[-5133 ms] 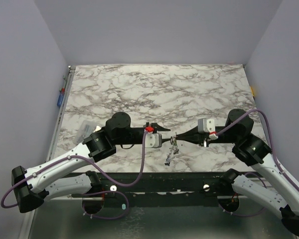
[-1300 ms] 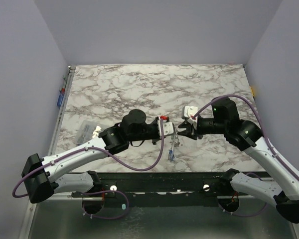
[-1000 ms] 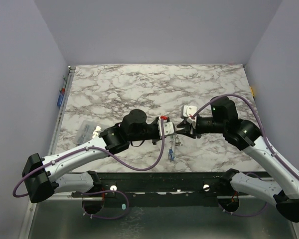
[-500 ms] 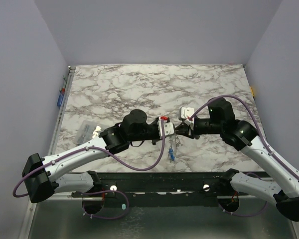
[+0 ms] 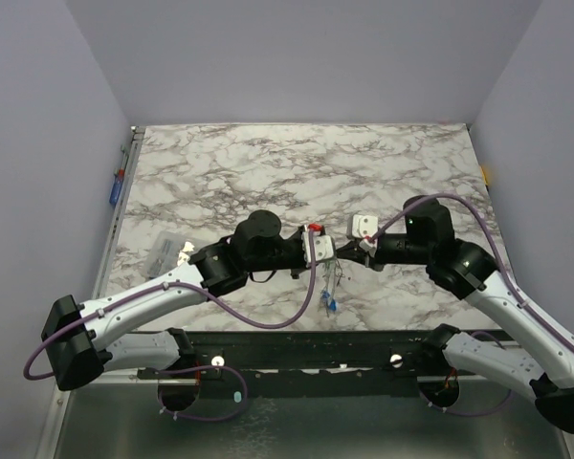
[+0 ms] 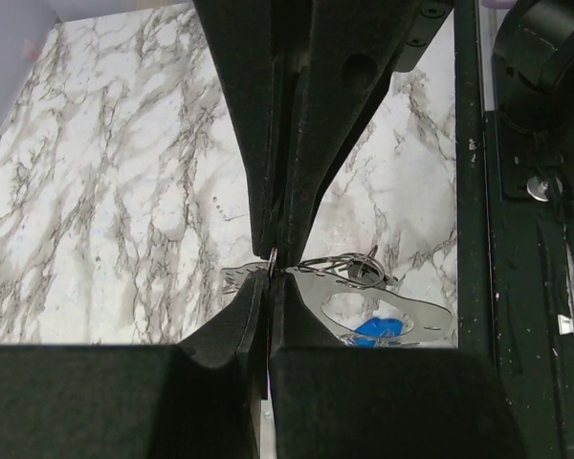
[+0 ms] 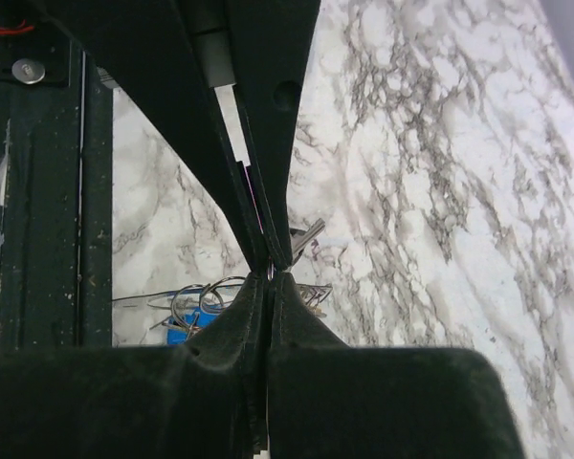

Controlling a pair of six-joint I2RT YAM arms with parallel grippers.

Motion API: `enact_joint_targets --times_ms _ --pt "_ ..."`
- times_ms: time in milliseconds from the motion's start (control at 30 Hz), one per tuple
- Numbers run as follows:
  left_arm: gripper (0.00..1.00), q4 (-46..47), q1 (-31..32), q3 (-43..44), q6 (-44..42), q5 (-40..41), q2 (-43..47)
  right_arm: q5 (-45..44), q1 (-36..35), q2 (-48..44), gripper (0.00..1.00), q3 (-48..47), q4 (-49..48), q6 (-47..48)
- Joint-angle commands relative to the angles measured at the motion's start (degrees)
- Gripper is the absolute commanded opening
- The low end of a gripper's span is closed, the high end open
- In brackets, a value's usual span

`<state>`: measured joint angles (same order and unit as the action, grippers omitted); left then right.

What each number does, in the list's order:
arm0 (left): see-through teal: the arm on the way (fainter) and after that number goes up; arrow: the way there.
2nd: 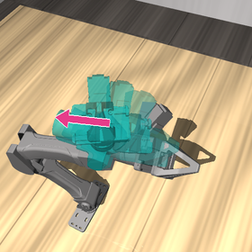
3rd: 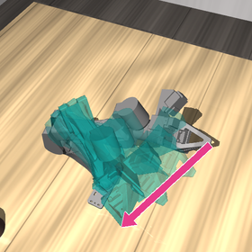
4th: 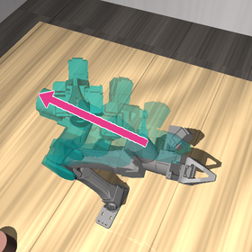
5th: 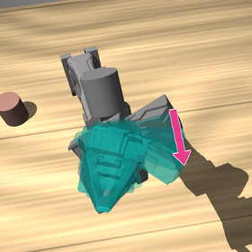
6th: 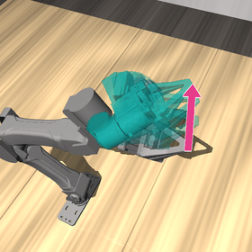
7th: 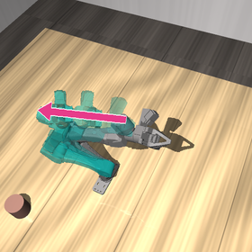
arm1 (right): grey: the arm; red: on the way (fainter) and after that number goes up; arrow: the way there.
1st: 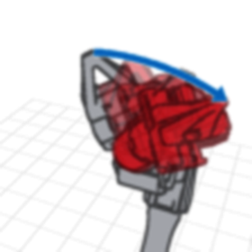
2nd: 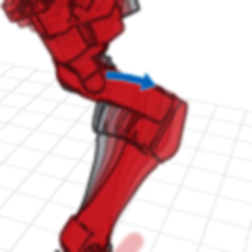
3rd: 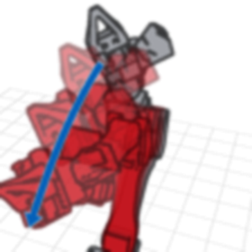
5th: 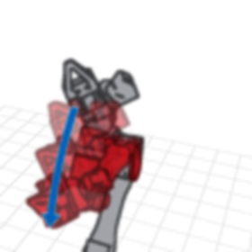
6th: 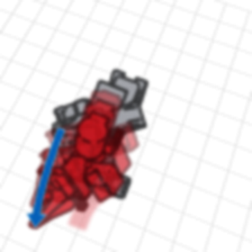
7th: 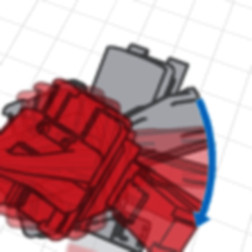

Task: Put the keys on the keyring

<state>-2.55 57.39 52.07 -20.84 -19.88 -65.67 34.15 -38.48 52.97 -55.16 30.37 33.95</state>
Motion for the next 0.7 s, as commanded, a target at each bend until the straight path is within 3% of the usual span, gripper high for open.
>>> enact_joint_targets --times_ms 0,100,200,500,667 --pt "0.12 3.2 0.4 0.7 0.0 -1.9 4.0 -1.6 -0.2 -5.4 0.01 3.6 -10.1 0.9" --pt "0.38 3.2 0.4 0.5 1.3 -2.2 6.4 -0.7 -0.1 -7.9 0.01 5.6 -15.1 -0.5" --pt "0.49 3.0 0.4 0.3 2.1 -2.1 8.9 0.4 -0.1 -9.3 0.01 6.9 -17.9 -1.5" --pt "0.52 2.6 0.4 0.0 4.1 -1.5 11.4 2.3 -0.2 -12.9 0.01 7.0 -23.0 -3.3" --pt "0.48 2.8 0.4 2.4 6.5 -1.8 9.1 3.1 -0.2 -14.0 0.01 6.9 -24.1 -4.4"
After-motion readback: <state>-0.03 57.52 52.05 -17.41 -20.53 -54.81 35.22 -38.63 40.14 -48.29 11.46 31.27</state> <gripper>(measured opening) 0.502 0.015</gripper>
